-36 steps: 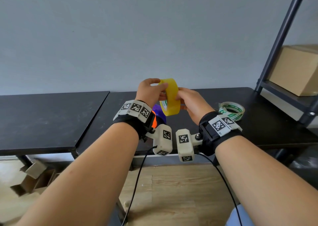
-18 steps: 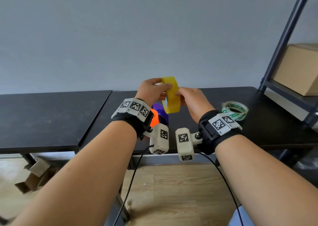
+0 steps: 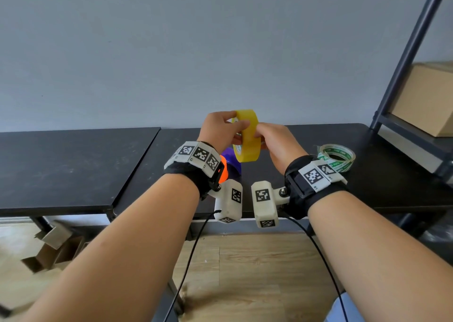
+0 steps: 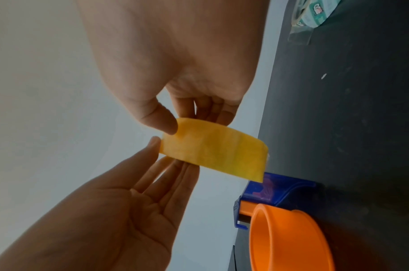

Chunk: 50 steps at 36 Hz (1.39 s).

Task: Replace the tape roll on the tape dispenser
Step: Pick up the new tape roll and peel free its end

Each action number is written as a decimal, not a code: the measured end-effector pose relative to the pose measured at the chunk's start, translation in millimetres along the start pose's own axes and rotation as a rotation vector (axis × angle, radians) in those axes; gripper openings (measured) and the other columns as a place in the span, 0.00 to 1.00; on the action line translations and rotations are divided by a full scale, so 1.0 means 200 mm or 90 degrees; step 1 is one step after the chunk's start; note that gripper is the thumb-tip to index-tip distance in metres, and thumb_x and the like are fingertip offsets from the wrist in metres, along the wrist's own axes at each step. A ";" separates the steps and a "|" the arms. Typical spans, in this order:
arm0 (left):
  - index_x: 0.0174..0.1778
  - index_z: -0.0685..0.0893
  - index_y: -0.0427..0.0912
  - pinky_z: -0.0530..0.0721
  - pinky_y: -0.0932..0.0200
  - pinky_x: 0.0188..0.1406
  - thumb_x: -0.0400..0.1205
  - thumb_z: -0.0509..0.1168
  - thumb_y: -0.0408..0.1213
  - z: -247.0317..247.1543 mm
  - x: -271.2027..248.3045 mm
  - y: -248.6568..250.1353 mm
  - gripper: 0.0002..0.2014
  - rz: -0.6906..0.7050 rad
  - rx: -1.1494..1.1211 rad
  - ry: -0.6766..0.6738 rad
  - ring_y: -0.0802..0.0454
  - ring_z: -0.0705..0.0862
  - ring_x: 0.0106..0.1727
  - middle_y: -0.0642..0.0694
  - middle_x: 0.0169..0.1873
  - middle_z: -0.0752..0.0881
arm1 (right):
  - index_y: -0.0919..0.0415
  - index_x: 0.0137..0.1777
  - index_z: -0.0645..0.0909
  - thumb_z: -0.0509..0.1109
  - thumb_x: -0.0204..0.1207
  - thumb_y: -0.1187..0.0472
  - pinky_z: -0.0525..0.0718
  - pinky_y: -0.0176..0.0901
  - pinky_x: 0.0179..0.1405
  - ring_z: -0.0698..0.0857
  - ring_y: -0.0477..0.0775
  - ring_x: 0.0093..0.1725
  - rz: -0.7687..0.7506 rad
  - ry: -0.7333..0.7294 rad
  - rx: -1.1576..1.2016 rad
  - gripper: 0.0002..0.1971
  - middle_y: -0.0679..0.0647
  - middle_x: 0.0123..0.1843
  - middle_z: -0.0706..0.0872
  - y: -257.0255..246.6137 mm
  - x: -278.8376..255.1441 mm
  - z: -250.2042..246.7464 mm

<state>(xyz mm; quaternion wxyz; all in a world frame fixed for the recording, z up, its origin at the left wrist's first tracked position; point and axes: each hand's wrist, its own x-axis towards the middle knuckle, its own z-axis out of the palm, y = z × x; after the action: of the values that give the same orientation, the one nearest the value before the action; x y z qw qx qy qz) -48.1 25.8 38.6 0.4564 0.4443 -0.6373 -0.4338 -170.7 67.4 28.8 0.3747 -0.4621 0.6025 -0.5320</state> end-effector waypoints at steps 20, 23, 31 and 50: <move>0.46 0.88 0.45 0.86 0.51 0.47 0.83 0.66 0.41 -0.04 0.03 0.01 0.07 -0.004 -0.038 0.005 0.48 0.82 0.35 0.42 0.36 0.86 | 0.68 0.53 0.88 0.63 0.78 0.64 0.82 0.59 0.58 0.83 0.58 0.48 -0.065 -0.023 -0.006 0.13 0.68 0.51 0.88 -0.01 -0.05 0.01; 0.53 0.89 0.46 0.85 0.54 0.46 0.80 0.69 0.40 -0.04 0.01 0.01 0.08 0.006 -0.024 -0.015 0.52 0.81 0.32 0.45 0.33 0.86 | 0.75 0.55 0.84 0.64 0.77 0.63 0.77 0.51 0.49 0.79 0.58 0.45 -0.057 0.000 0.019 0.15 0.63 0.45 0.84 -0.02 -0.03 0.00; 0.76 0.75 0.45 0.89 0.51 0.53 0.79 0.71 0.37 -0.02 -0.01 -0.02 0.28 0.018 0.007 -0.039 0.50 0.87 0.37 0.42 0.39 0.88 | 0.75 0.59 0.82 0.63 0.76 0.63 0.82 0.58 0.57 0.84 0.60 0.49 -0.011 0.021 0.032 0.18 0.65 0.49 0.86 -0.01 -0.01 -0.01; 0.51 0.89 0.36 0.86 0.61 0.36 0.83 0.66 0.41 -0.04 0.05 -0.05 0.11 0.007 -0.076 0.047 0.52 0.85 0.31 0.43 0.33 0.87 | 0.49 0.46 0.91 0.64 0.73 0.65 0.81 0.61 0.70 0.86 0.62 0.62 -0.050 -0.041 -0.010 0.15 0.61 0.57 0.91 -0.02 -0.10 0.01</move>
<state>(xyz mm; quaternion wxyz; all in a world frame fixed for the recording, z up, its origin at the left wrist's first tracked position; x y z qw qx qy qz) -40.1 12.6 33.2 0.5074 0.4284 -0.5958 -0.4517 -161.9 85.5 31.3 0.3691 -0.5051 0.5759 -0.5263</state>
